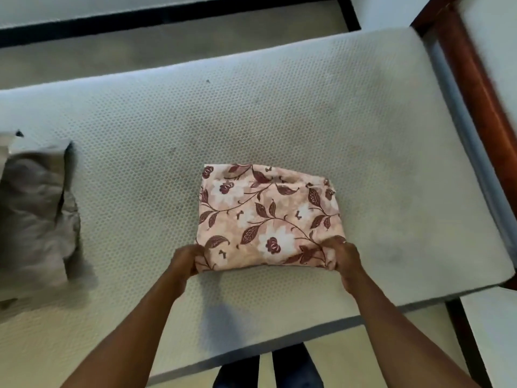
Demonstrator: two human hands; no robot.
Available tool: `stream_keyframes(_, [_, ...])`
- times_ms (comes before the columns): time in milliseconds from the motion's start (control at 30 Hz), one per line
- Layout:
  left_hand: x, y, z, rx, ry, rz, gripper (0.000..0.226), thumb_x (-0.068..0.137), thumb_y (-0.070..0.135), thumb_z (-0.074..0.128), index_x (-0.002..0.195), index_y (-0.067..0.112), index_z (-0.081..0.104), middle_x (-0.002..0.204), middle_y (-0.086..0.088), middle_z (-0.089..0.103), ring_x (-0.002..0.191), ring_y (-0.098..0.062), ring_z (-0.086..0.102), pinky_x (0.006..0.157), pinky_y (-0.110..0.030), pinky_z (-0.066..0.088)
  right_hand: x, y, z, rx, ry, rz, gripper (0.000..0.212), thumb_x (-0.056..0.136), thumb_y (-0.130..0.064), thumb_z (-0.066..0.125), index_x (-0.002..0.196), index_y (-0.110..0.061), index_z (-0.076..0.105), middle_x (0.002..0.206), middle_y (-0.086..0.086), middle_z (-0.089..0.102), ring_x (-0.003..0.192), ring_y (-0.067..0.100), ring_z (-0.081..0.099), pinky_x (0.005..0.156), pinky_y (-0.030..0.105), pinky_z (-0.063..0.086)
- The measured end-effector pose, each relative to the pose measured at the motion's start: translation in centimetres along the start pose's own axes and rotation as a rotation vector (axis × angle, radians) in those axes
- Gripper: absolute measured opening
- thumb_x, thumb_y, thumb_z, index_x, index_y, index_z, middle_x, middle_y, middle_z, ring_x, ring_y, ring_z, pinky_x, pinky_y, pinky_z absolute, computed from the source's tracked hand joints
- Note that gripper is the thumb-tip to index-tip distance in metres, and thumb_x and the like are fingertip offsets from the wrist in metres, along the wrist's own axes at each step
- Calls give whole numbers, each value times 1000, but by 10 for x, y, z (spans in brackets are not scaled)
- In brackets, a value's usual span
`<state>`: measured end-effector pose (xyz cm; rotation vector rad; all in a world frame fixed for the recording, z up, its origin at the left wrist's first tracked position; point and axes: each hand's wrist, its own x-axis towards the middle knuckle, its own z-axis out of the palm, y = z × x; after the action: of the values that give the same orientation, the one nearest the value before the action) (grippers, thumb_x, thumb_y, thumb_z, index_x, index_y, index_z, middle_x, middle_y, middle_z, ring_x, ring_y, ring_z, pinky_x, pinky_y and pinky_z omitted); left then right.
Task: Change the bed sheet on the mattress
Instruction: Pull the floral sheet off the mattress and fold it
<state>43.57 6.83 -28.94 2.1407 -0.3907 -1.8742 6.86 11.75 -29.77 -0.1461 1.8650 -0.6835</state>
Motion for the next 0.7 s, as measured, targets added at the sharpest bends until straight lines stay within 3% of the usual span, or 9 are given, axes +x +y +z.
stream_keyframes(100, [8,25,0,43,-45,18,43,81,44,71,112,15,72,100,-11,76,88,-28,70,73,-36,53,2,-19,4,25,16,-64,26,66,-37,78,80,-15,78,71,0,70,68,20,62,62,30,45])
stream_keyframes(167, [11,47,3,79,-85,64,57,75,59,72,116,19,72,104,-7,77,96,-28,72,75,-37,52,9,-33,6,83,-28,-79,43,66,-44,82,94,-12,80,84,4,77,81,25,71,75,34,54])
stream_keyframes(233, [16,68,9,43,-146,102,56,80,56,73,120,16,71,107,-8,77,99,-27,73,77,-37,55,20,-48,11,95,-65,-59,65,61,-59,87,106,-12,79,101,10,78,99,29,75,93,44,57])
stream_keyframes(267, [19,76,13,18,-181,112,51,84,51,73,120,14,71,108,-8,77,99,-26,74,78,-37,56,24,-55,15,83,-81,-46,68,62,-63,88,106,-12,79,102,11,78,99,29,75,93,46,58])
stream_keyframes(333, [25,86,22,4,-195,107,44,86,41,75,119,12,71,107,-10,77,97,-26,75,79,-38,58,29,-62,22,40,-64,-57,54,73,-54,86,101,-9,79,96,12,79,89,27,77,85,42,61])
stream_keyframes(433, [30,90,31,64,-81,95,40,83,23,81,118,6,70,100,-12,77,92,-29,75,81,-43,61,19,-66,33,84,4,-101,22,83,-19,81,101,-5,77,96,15,78,83,27,76,77,40,62])
stream_keyframes(500, [25,92,30,74,-72,112,30,87,14,76,114,4,70,99,-15,76,87,-28,75,77,-41,62,8,-67,34,161,41,-137,4,84,-9,72,87,-10,76,82,7,75,74,23,71,68,33,57])
stream_keyframes(567, [19,101,26,39,-87,200,18,92,12,70,108,5,71,95,-15,76,79,-22,76,68,-34,60,1,-77,32,241,68,-192,13,84,-5,63,74,-11,69,71,2,67,67,18,63,63,28,49])
stream_keyframes(700, [33,119,30,-13,-57,371,14,95,13,66,107,10,73,99,-10,77,89,-22,75,74,-34,60,24,-97,42,228,60,-282,10,77,-14,60,70,-14,67,75,4,64,72,18,61,64,33,48])
